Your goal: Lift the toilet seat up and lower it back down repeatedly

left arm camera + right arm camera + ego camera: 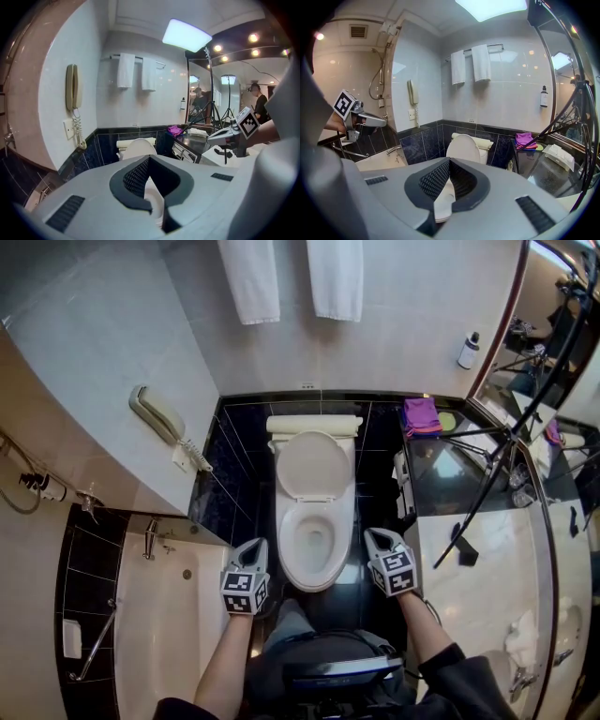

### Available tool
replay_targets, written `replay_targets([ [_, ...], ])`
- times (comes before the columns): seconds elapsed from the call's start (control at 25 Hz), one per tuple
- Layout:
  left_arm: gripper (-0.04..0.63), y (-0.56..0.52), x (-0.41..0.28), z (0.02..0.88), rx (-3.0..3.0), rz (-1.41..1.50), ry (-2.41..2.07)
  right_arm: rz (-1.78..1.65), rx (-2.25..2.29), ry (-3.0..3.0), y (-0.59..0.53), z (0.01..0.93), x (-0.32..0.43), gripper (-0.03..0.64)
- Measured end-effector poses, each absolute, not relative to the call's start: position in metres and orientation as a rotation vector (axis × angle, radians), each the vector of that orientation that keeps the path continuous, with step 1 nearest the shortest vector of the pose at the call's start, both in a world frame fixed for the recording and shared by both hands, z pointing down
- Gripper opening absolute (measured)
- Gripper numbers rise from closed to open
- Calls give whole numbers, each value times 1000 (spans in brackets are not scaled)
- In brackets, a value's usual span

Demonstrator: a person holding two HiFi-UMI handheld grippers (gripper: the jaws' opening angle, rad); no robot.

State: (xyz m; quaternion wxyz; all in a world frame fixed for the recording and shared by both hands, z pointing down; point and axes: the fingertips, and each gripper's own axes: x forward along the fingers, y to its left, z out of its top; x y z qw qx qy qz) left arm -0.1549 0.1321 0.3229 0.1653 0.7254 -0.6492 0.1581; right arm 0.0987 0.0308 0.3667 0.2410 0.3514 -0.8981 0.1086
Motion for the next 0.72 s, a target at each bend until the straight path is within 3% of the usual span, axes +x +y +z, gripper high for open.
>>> replay_targets([
  [0.56, -3, 118, -141, 330, 2138, 471, -1835, 349, 992, -2417, 23, 391, 100, 23],
  [0.72, -3, 104, -137, 344, 2173, 505, -1813, 463, 986, -2389, 18, 423, 99, 84],
])
